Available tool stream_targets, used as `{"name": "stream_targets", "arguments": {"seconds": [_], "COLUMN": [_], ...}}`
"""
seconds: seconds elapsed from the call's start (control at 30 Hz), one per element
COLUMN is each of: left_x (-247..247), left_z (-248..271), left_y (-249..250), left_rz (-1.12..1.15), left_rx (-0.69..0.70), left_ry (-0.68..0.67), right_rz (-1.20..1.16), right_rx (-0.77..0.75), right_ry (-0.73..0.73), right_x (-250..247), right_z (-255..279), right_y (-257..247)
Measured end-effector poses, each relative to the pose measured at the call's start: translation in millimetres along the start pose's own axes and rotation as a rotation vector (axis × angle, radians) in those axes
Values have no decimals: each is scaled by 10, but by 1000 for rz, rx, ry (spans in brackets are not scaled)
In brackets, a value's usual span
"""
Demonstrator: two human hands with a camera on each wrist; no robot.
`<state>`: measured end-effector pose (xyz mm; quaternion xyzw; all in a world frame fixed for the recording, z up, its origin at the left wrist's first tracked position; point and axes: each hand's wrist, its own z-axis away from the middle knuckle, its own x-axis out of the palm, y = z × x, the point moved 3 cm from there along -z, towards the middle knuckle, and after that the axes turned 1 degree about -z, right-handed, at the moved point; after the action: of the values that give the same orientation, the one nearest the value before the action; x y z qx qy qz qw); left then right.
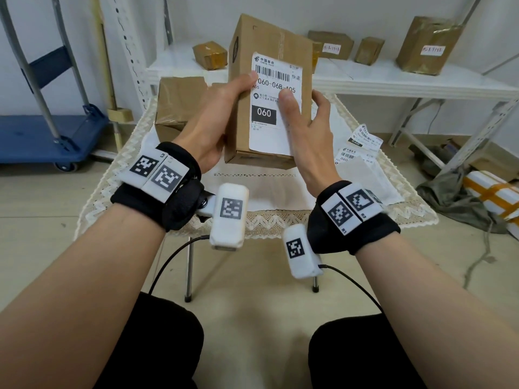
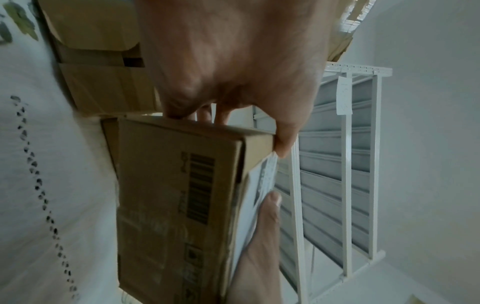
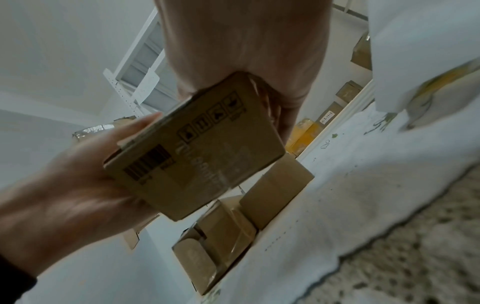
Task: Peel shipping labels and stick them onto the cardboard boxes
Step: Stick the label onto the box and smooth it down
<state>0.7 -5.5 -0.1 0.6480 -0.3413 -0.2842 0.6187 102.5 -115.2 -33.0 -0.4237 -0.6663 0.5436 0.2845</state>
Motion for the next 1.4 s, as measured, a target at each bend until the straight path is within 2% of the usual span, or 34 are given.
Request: {"name": "stream_targets", "arguments": {"seconds": [0.1, 0.17, 0.23, 0.37, 0.43, 0.53, 0.77, 1.4], "left_x": [10, -13, 28, 173, 170, 131, -50, -515], "left_z": [-78, -149, -118, 90, 43, -13, -100, -239], "left_y": [-47, -70, -4, 146, 134, 121, 76, 115], "left_rz": [-81, -180, -434, -1000, -1175, -1308, -1378, -1298], "left_rx": [3, 18, 160, 603, 677, 691, 617, 485], "left_ry": [85, 225, 359, 516, 544, 589, 671, 814], "right_rz": [38, 65, 86, 149, 175, 202, 265, 313], "right_rx": [-6, -31, -54, -122, -142, -161, -224, -258], "right_ry": [26, 35, 48, 65, 34, -7, -73, -168], "right_x": [17, 19, 31, 111, 147, 141, 113, 47], "right_z": [-24, -36, -41, -3, 9, 20, 75, 115], "right_y": [4, -10, -31, -85, -93, -91, -123, -156]}}
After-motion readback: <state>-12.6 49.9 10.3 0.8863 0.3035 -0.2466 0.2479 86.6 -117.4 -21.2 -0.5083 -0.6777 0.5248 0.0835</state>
